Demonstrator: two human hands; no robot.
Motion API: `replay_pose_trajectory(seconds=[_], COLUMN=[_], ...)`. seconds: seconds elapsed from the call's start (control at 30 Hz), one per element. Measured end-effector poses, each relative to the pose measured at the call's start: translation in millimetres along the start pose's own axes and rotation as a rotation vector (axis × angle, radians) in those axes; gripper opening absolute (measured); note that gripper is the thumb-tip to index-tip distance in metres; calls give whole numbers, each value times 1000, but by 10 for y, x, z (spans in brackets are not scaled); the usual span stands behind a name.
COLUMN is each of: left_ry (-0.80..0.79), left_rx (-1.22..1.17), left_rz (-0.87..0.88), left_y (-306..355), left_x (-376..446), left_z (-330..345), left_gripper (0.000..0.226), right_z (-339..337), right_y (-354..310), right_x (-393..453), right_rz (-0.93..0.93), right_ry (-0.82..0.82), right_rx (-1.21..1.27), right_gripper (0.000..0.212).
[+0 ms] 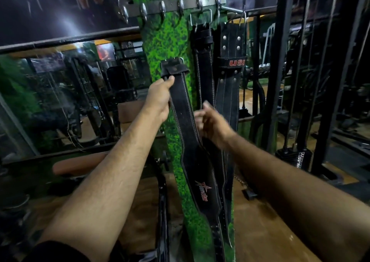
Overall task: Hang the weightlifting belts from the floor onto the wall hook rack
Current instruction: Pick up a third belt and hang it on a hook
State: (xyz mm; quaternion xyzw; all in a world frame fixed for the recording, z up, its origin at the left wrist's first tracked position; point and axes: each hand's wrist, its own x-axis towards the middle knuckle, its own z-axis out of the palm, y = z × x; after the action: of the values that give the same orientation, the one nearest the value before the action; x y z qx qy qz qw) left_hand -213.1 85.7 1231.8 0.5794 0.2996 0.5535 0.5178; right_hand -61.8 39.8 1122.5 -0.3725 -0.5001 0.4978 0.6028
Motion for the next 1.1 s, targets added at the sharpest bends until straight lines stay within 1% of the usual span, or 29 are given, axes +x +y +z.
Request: replay_pose_trajectory(seconds=[0.03, 0.07, 0.17, 0.27, 0.33, 0.37, 0.43, 0.5, 0.53, 0.57, 0.63, 0.67, 0.8, 0.83, 0.9, 0.93, 0.97, 1.03, 1.1], left_ry=[-22, -51, -169, -260, -270, -236, -91, 59, 80, 64, 1, 2, 135, 151, 173, 195, 211, 218, 205], left_rx=[74, 134, 228, 269, 286, 286, 246, 135, 96, 77, 61, 65, -25, -58, -121, -130, -123, -89, -78], left_rz=[8, 21, 10, 10, -15, -29, -32, -1, 15, 25, 28, 18, -103, -128, -179, -194, -196, -189, -171], left_y=[-14, -28, -102, -228, -284, -297, -280, -222, -177, -139, -58, -1, 84, 93, 88, 60, 20, -6, 110], left_x=[15, 18, -29, 8, 30, 51, 119, 205, 249, 298, 385, 429, 612, 656, 750, 835, 957, 1129, 1079], left_z=[-17, -26, -40, -85, -108, -120, -150, -182, -172, -144, -38, 35, 273, 304, 354, 364, 356, 357, 427], left_gripper=[12, 12, 22, 21, 17, 18, 23, 13, 9, 8, 12, 17, 20, 27, 63, 77, 81, 67, 41], right_z=[24, 56, 207, 270, 256, 242, 224, 189, 176, 157, 114, 96, 8, -10, -53, -79, -105, -157, -195], right_y=[-154, -287, -579, -729, -758, -750, -740, -752, -778, -804, -849, -879, -981, -996, -1007, -1010, -1020, -1031, -1039], right_x=[90, 184, 366, 458, 492, 507, 527, 544, 550, 568, 630, 665, 790, 818, 882, 911, 937, 1003, 1054], right_rz=[-25, -55, -116, -140, -135, -134, -137, -175, -214, -254, -303, -311, -306, -326, -406, -440, -465, -487, -494], right_ry=[35, 74, 123, 178, 199, 211, 239, 268, 274, 275, 256, 241, 179, 172, 144, 132, 119, 90, 87], right_rx=[114, 158, 96, 86, 47, 16, -60, -108, -127, -148, -198, -224, -339, -340, -323, -327, -340, -357, -383], right_gripper=[36, 35, 31, 18, 13, 10, 6, 4, 5, 9, 15, 17, 14, 14, 17, 18, 19, 20, 17])
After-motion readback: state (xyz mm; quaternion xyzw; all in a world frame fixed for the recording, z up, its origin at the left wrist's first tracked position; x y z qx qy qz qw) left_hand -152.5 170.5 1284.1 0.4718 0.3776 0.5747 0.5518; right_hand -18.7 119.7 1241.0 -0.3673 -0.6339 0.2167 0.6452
